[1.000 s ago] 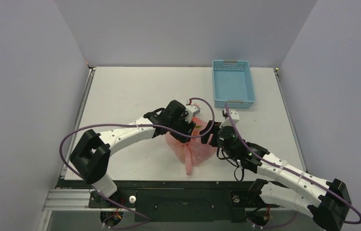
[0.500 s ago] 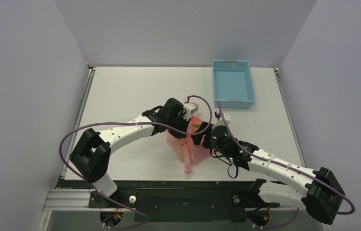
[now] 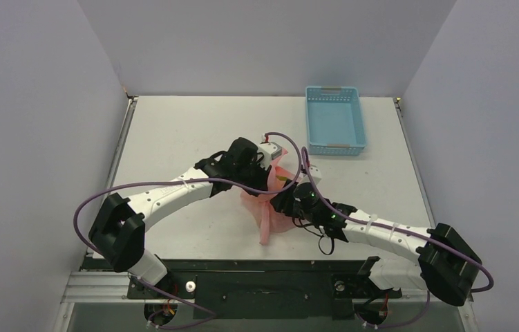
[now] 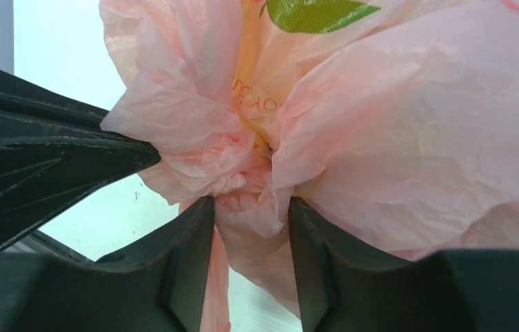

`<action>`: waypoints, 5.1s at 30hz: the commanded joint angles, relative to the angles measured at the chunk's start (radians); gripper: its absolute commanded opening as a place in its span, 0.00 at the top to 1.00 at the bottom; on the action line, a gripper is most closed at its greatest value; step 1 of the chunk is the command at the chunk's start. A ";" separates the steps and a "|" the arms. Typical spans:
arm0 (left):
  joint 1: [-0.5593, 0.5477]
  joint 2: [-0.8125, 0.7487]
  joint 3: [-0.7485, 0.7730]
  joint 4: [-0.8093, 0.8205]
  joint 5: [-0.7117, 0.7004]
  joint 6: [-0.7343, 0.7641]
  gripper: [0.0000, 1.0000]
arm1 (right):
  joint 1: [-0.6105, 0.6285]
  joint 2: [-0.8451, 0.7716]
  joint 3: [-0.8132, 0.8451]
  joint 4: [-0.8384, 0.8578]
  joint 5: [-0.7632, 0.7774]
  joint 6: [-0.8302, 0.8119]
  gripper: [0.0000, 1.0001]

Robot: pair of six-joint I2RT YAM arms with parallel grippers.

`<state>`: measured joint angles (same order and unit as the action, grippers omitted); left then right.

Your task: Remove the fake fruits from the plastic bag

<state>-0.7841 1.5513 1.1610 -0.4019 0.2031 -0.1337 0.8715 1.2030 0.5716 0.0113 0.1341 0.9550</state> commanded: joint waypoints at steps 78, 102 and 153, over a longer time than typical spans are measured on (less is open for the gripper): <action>0.262 -0.527 -0.520 0.201 -0.090 -0.533 1.00 | 0.389 0.257 0.350 -0.123 0.554 -0.781 0.46; 0.276 -0.650 -0.641 0.280 -0.142 -0.604 1.00 | -0.042 -0.088 -0.181 0.841 -0.236 -0.199 1.00; 0.278 -0.133 -0.040 -0.161 0.508 0.221 0.44 | -0.110 -0.065 -0.128 0.638 -0.475 -0.325 1.00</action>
<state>-0.5018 1.4586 1.1500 -0.5800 0.6682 0.0727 0.7662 1.1542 0.4042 0.6167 -0.3210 0.6567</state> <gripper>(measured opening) 0.533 0.015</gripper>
